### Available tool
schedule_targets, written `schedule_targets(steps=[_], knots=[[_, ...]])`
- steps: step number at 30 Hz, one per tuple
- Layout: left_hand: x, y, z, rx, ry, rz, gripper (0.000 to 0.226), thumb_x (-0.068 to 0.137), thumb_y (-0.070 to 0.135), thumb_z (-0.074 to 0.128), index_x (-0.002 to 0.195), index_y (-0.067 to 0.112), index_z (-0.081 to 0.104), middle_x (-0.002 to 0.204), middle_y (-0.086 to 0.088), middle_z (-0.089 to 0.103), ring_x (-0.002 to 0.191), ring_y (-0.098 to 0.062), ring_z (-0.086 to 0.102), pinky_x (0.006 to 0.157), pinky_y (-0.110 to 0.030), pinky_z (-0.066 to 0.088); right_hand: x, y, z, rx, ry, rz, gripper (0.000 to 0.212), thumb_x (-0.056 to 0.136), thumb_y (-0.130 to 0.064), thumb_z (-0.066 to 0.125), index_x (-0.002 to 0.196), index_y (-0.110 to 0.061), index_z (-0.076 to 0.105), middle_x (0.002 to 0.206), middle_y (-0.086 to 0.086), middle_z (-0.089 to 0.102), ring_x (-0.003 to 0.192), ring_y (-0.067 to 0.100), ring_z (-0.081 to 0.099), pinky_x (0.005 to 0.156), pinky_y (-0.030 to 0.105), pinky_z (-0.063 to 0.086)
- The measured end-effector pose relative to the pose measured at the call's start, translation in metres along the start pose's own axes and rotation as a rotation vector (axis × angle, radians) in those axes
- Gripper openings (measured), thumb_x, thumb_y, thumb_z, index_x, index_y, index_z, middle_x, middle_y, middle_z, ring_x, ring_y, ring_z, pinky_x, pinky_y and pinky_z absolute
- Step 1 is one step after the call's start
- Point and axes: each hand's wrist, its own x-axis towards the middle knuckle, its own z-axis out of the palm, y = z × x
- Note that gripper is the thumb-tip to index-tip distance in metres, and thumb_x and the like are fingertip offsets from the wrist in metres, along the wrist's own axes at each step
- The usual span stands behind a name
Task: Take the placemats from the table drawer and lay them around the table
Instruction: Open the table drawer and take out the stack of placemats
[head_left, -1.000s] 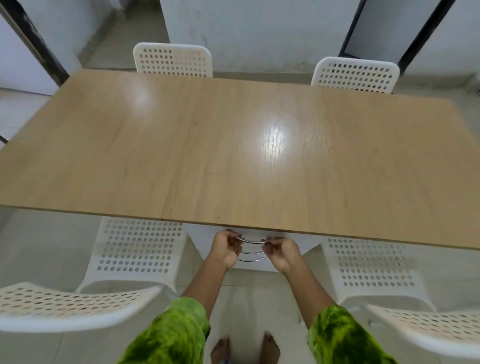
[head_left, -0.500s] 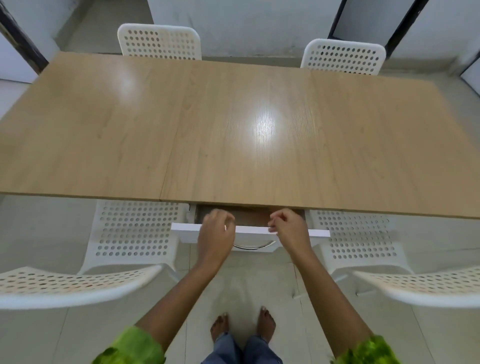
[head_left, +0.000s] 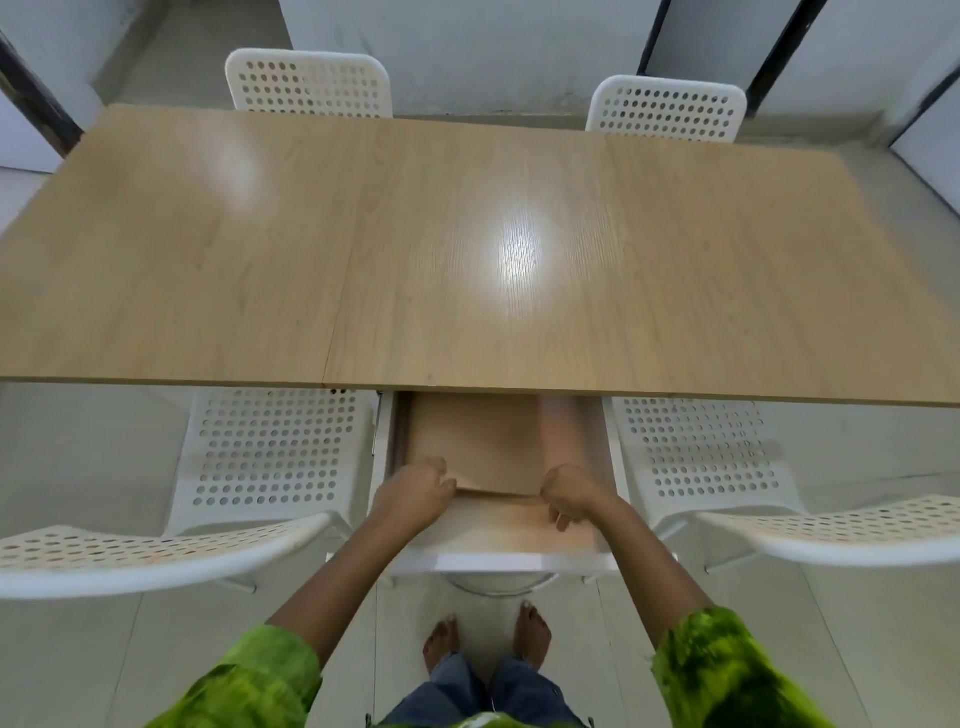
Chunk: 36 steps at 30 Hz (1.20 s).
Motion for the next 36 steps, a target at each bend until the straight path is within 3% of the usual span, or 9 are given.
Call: schedule_targets(steps=[4, 9, 12, 15, 20, 24, 28, 31, 36], knots=[[0.008, -0.009, 0.008, -0.076, 0.177, -0.068, 0.051, 0.094, 0.024, 0.045, 0.138, 0.002, 0.031, 0.145, -0.016, 0.030, 0.126, -0.031, 0.039, 0.098, -0.038, 0.039, 0.013, 0.012, 0.013, 0.044, 0.198, -0.021, 0.012, 0.086, -0.007, 0.044, 0.076, -0.009, 0.048, 0.082, 0.005, 0.051, 0.082, 0.023, 0.048, 0.064, 0.025, 0.035], [0.020, -0.008, 0.017, -0.411, -0.039, -0.378, 0.071, 0.095, 0.027, 0.045, 0.148, 0.004, 0.004, 0.154, -0.019, 0.017, 0.135, -0.036, 0.033, 0.107, -0.040, 0.034, 0.020, 0.021, 0.033, 0.352, 0.202, 0.093, 0.015, 0.088, -0.014, 0.046, 0.100, -0.006, 0.047, 0.093, 0.008, 0.048, 0.079, 0.023, 0.050, 0.063, 0.027, 0.038], [0.025, -0.007, 0.023, -0.560, -0.063, -0.512, 0.077, 0.090, 0.032, 0.054, 0.146, 0.004, 0.010, 0.151, -0.018, 0.025, 0.132, -0.036, 0.036, 0.105, -0.039, 0.038, 0.020, 0.029, 0.045, 0.450, 0.176, 0.142, 0.005, 0.085, -0.013, 0.049, 0.084, -0.008, 0.048, 0.083, 0.006, 0.049, 0.069, 0.020, 0.048, 0.058, 0.025, 0.036], [0.026, -0.011, 0.026, -0.719, -0.062, -0.537, 0.087, 0.077, 0.033, 0.073, 0.141, 0.001, 0.025, 0.141, -0.020, 0.041, 0.122, -0.037, 0.048, 0.101, -0.042, 0.043, 0.018, 0.036, 0.051, 0.506, 0.161, 0.153, 0.031, 0.084, -0.013, 0.052, 0.115, -0.006, 0.049, 0.110, 0.011, 0.051, 0.091, 0.026, 0.052, 0.067, 0.027, 0.042], [0.007, -0.013, 0.023, -1.085, -0.108, -0.499, 0.053, 0.072, 0.005, 0.076, 0.111, 0.004, 0.041, 0.093, -0.014, 0.062, 0.078, -0.025, 0.062, 0.062, -0.033, 0.053, 0.010, 0.047, 0.045, 0.567, 0.120, 0.122, 0.036, 0.086, -0.015, 0.056, 0.120, -0.006, 0.051, 0.101, 0.008, 0.055, 0.071, 0.014, 0.047, 0.051, 0.023, 0.033], [-0.012, -0.023, 0.019, -1.263, -0.176, -0.447, 0.061, 0.069, 0.003, 0.076, 0.123, -0.001, 0.048, 0.108, -0.021, 0.065, 0.086, -0.031, 0.065, 0.066, -0.037, 0.057, 0.000, 0.055, 0.036, 0.649, 0.128, 0.105, 0.030, 0.085, -0.032, 0.061, 0.102, -0.010, 0.051, 0.073, 0.000, 0.047, 0.062, 0.015, 0.045, 0.054, 0.026, 0.037], [-0.047, -0.027, 0.016, -1.400, -0.256, -0.399, 0.050, 0.065, 0.010, 0.079, 0.110, 0.001, 0.059, 0.089, -0.015, 0.071, 0.081, -0.027, 0.066, 0.065, -0.035, 0.058, -0.026, 0.068, 0.022, 1.154, -0.196, 0.035, 0.040, 0.075, -0.039, 0.073, 0.100, -0.008, 0.070, 0.077, 0.006, 0.066, 0.068, 0.020, 0.057, 0.072, 0.033, 0.050], [-0.070, -0.031, 0.022, -1.499, -0.301, -0.358, 0.081, 0.031, 0.019, 0.093, 0.104, 0.001, 0.062, 0.085, -0.016, 0.073, 0.075, -0.027, 0.070, 0.065, -0.038, 0.059, -0.053, 0.067, 0.007, 1.398, -0.414, -0.123, 0.027, 0.080, -0.026, 0.062, 0.094, -0.004, 0.072, 0.080, 0.009, 0.075, 0.067, 0.018, 0.071, 0.064, 0.031, 0.060], [-0.101, -0.010, 0.033, -1.597, -0.309, -0.293, 0.097, 0.021, 0.023, 0.097, 0.108, 0.001, 0.062, 0.091, -0.016, 0.073, 0.077, -0.026, 0.072, 0.064, -0.038, 0.059, -0.103, 0.050, -0.022, 1.244, -0.367, -0.385, 0.042, 0.066, -0.015, 0.077, 0.103, -0.001, 0.065, 0.079, 0.011, 0.074, 0.064, 0.017, 0.071, 0.056, 0.027, 0.059]])
